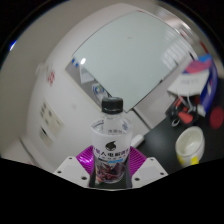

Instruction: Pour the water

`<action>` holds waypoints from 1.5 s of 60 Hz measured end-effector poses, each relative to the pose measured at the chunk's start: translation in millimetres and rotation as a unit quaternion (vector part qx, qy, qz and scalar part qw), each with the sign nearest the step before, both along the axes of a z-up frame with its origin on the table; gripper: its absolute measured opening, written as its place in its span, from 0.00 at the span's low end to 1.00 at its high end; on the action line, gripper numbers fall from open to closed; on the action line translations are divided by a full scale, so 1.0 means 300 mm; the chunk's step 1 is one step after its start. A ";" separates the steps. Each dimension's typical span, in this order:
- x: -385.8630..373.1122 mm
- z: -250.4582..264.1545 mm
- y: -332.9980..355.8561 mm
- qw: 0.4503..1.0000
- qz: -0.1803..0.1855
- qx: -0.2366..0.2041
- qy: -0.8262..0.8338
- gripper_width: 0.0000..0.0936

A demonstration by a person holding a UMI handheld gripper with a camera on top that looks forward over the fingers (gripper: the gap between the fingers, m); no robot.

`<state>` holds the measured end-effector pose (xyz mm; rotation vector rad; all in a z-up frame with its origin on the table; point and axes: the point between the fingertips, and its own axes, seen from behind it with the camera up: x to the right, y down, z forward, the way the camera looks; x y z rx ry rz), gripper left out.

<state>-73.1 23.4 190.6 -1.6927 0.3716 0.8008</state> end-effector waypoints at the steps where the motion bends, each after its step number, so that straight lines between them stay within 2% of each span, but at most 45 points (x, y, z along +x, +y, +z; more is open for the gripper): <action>1: -0.002 0.025 -0.003 0.999 0.004 0.001 0.036 0.43; 9: 0.043 0.139 -0.003 0.947 0.037 -0.003 0.320 0.43; 20: 0.182 0.081 0.020 0.819 0.016 -0.015 0.573 0.43; 30: 0.211 -0.034 0.042 0.759 0.001 -0.035 0.650 0.43; 41: 0.208 -0.019 0.052 0.774 0.006 -0.048 0.631 0.43; 51: 0.197 0.115 0.029 0.854 0.030 -0.041 0.518 0.43; 60: 0.292 0.323 0.031 0.959 0.038 0.021 0.280 0.43; 65: 0.435 0.401 0.043 0.990 0.011 0.067 0.126 0.43; 68: 0.550 0.407 0.069 0.997 -0.013 0.073 0.033 0.43; 73: 0.762 0.364 0.086 0.989 -0.047 0.076 -0.117 0.43; 79: 0.929 0.205 0.119 0.960 -0.080 0.046 -0.263 0.43; 80: 1.004 0.183 0.101 0.956 -0.081 0.042 -0.279 0.43; 85: 1.059 0.002 0.112 0.932 -0.084 0.003 -0.351 0.43; 90: 1.133 -0.180 0.109 0.915 -0.069 -0.034 -0.395 0.43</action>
